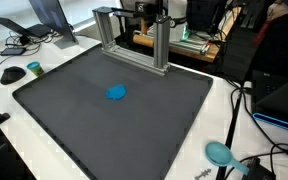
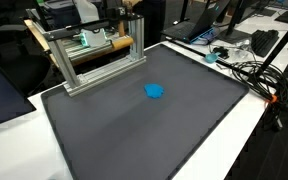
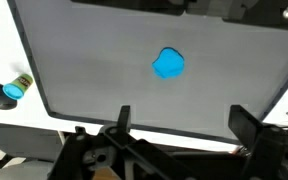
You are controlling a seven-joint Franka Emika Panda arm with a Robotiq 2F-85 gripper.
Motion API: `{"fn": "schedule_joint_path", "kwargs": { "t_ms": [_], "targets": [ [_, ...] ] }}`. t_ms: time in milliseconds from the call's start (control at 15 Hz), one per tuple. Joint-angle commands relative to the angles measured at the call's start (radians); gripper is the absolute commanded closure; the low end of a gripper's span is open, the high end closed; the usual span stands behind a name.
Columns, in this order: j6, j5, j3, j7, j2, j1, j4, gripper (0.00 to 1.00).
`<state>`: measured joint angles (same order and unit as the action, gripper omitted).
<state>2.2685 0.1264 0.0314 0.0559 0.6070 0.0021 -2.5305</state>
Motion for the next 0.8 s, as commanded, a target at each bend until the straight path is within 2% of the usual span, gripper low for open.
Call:
{"fn": "schedule_joint_path", "kwargs": {
  "t_ms": [0, 133, 400, 733],
  "targets": [
    [0.077, -0.027, -0.005, -0.013, -0.196, 0.001, 0.137, 0.0],
    [0.1, -0.034, -0.019, -0.024, -0.307, 0.009, 0.215, 0.0],
    [0.061, -0.033, -0.049, -0.027, -0.506, 0.017, 0.379, 0.0],
    [-0.019, -0.097, -0.056, -0.006, -0.664, 0.026, 0.527, 0.0]
  ]
}}
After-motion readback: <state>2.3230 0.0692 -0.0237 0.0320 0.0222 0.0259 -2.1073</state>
